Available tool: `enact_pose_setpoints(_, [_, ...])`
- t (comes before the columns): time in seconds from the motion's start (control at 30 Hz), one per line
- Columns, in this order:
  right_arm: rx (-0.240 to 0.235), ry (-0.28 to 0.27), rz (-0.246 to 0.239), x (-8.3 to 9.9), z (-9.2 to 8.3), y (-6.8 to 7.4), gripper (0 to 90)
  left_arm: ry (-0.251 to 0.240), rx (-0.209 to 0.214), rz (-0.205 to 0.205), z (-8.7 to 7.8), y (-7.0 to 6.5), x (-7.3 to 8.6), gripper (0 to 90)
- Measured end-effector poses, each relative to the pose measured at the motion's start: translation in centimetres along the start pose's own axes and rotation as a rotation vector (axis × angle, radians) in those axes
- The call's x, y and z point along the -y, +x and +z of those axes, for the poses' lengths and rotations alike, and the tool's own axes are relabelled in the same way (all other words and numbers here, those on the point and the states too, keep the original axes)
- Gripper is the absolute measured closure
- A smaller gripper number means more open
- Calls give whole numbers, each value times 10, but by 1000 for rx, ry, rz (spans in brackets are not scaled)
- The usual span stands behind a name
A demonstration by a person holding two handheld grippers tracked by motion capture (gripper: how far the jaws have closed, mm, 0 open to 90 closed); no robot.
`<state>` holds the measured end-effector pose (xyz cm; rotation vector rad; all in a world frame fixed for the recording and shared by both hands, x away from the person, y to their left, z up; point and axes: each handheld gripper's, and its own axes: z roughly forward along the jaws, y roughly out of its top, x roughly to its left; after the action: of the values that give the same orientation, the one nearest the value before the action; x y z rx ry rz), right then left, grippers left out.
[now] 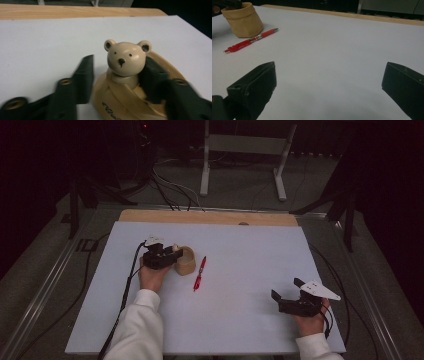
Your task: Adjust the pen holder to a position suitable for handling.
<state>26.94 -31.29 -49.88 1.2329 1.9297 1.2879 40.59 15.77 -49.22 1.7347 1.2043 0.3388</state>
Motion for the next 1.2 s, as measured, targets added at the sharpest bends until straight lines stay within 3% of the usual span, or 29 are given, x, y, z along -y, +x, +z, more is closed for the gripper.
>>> enact_pose_setpoints(0.07, [0,0,-1,0,0,0,0,-4,-14,0,-1,0,0,338])
enact_pose_setpoints(0.1, [0,-1,-1,0,0,0,0,-14,-38,2,-4,-2,-2,338])
enact_pose_setpoints(0.13, [0,-1,0,0,0,0,0,-13,-54,2,-5,-3,-3,215])
enact_pose_setpoints(0.27, [1,-1,-2,0,0,0,0,3,-97,24,-12,-5,-6,1])
enact_pose_setpoints(0.33, [0,-1,-1,0,0,0,0,5,-131,41,-17,-6,-7,0])
enact_pose_setpoints(0.47, [0,-3,0,0,0,0,0,19,-141,53,-26,-8,-9,0])
enact_pose_setpoints(0.73, [0,-3,0,0,0,-1,0,34,-108,71,-39,-17,-11,1])
enact_pose_setpoints(0.93, [0,-2,1,0,-1,-1,0,15,-91,91,-46,-25,-11,1])
enact_pose_setpoints(1.2, [3,-1,0,0,0,-1,0,13,-64,87,-52,-33,-9,2])
